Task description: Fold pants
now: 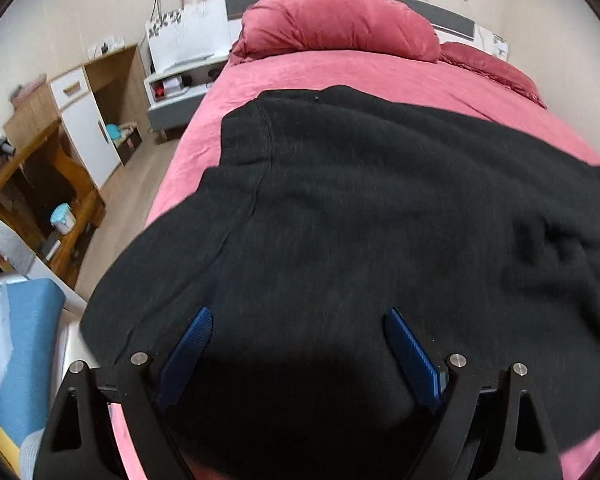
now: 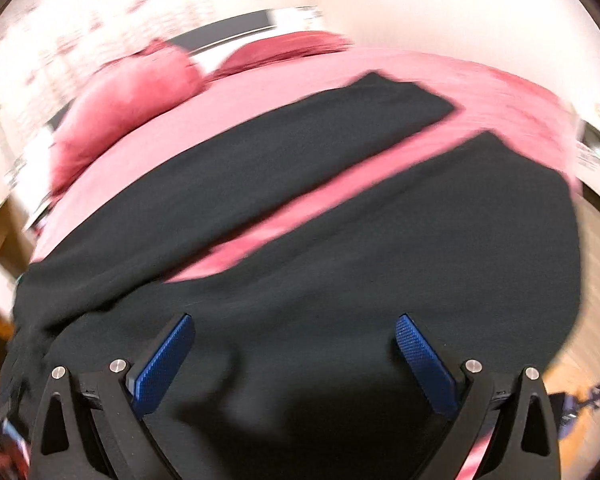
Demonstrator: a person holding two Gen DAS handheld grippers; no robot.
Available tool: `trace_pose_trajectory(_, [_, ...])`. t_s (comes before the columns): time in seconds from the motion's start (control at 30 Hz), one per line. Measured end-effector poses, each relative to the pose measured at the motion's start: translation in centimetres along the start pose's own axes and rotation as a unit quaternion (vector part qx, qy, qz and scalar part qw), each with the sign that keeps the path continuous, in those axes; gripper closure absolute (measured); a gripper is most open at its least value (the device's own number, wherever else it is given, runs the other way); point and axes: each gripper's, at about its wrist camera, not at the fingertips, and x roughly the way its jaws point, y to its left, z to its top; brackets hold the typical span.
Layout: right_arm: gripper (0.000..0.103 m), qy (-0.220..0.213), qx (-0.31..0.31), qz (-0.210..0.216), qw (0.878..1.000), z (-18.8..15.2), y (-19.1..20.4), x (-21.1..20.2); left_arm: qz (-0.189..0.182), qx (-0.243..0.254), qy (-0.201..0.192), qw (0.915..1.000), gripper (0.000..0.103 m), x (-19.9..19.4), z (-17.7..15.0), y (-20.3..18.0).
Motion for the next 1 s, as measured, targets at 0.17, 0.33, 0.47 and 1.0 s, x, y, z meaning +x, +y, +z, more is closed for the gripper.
trace_pose_trajectory(0.17, [0.001,0.013,0.073,-0.048,0.996,1.6,-9.4,-1.0,-0.010,-0.010,-0.010,0.9998,0.013,-2.7,-2.3,0.4])
trace_pose_trajectory(0.33, [0.004,0.013,0.166,-0.079,0.983,1.3,-18.4,-2.5,-0.016,-0.082,-0.008,0.9965,0.013,-4.1,-3.1,2.9])
trace_pose_trajectory(0.47, [0.010,0.036,0.264,-0.052,0.962,0.0,-23.1,-2.0,-0.009,-0.148,-0.001,0.9889,0.008,-4.9,-4.0,5.1])
trace_pose_trajectory(1.0, [0.033,0.040,0.447,0.183,0.875,-0.8,-28.0,3.3,-0.057,-0.362,0.061,0.9285,0.007,-0.8,-5.0,10.3])
